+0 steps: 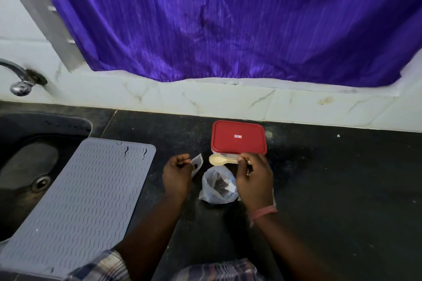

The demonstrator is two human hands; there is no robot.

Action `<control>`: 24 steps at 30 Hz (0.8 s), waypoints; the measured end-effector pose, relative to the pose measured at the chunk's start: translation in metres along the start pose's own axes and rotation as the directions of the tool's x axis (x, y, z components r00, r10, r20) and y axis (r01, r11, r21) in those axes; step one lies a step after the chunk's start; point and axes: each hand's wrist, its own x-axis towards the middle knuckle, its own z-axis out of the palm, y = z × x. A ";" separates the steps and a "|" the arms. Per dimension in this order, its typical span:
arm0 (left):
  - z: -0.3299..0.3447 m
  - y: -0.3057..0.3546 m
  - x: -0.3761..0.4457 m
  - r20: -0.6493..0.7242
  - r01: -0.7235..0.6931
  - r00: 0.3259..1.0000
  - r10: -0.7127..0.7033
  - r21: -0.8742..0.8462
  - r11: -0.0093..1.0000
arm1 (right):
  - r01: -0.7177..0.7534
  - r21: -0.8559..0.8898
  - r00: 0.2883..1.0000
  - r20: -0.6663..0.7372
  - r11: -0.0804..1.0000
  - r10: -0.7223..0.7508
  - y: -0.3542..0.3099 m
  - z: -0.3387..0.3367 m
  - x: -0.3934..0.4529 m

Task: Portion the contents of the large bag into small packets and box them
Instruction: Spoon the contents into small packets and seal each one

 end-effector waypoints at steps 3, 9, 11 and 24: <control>0.000 0.001 -0.002 -0.022 -0.002 1.000 0.002 -0.013 1.000 | -0.059 -0.034 0.998 -0.010 0.998 0.059 0.017 -0.009 -0.012; 0.000 0.005 -0.010 -0.021 -0.073 0.997 0.072 -0.079 0.994 | -0.058 -0.252 0.978 0.180 0.966 0.106 0.036 0.006 -0.046; 0.001 0.008 -0.013 -0.017 -0.110 0.994 0.109 -0.089 0.990 | -0.097 -0.244 0.953 0.255 0.965 0.161 0.036 0.020 -0.051; -0.024 0.061 -0.005 -0.043 -0.301 0.953 0.301 -0.002 0.954 | -0.180 -0.355 0.826 0.452 0.917 0.337 0.006 0.072 -0.022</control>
